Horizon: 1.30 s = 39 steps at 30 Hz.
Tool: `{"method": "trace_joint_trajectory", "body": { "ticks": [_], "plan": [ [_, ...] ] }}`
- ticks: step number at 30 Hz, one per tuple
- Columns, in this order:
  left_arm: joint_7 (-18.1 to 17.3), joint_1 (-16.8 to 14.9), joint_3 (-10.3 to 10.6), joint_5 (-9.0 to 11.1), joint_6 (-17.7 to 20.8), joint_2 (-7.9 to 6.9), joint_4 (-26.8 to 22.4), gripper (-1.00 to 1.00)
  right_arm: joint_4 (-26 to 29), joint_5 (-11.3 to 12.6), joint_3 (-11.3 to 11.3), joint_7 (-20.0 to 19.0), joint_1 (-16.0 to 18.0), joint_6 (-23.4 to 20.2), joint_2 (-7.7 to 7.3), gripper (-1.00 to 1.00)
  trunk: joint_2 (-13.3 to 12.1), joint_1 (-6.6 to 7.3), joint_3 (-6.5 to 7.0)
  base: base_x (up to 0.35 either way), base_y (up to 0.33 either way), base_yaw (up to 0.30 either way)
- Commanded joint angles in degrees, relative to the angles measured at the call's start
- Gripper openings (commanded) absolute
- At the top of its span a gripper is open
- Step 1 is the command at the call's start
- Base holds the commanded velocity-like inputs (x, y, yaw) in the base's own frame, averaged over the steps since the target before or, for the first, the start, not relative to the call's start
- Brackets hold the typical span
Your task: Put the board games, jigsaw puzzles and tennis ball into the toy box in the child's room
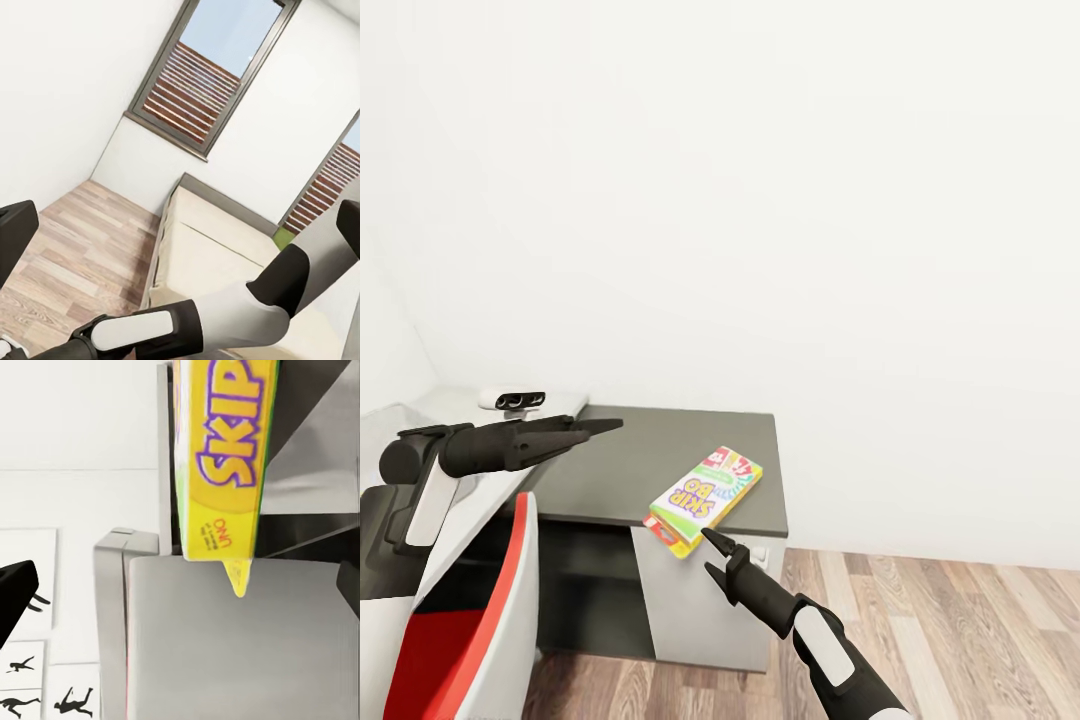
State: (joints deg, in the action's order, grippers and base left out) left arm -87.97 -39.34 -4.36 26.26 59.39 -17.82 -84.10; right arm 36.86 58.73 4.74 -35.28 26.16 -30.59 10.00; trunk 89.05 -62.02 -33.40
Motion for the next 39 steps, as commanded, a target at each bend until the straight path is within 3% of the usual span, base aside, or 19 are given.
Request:
{"method": "trace_joint_trajectory", "body": {
  "ticks": [1,3,39],
  "plan": [
    [-0.2,0.0,0.0,0.0,0.6,-0.02,0.0,1.0,0.0,0.4,0.0,0.0,0.0,-0.4,0.0,1.0,0.4,-0.22,-0.24,0.0,0.0,0.0],
    [-0.2,0.0,0.0,0.0,0.6,-0.02,0.0,1.0,0.0,0.4,0.0,0.0,0.0,-0.4,0.0,1.0,1.2,-0.66,-0.6,0.0,0.0,0.0],
    [-0.2,0.0,0.1,0.0,0.6,0.0,0.0,1.0,0.0,0.4,0.0,0.0,0.0,-0.4,0.0,1.0,1.2,-0.66,-0.6,0.065,0.011,0.0]
  ]
}}
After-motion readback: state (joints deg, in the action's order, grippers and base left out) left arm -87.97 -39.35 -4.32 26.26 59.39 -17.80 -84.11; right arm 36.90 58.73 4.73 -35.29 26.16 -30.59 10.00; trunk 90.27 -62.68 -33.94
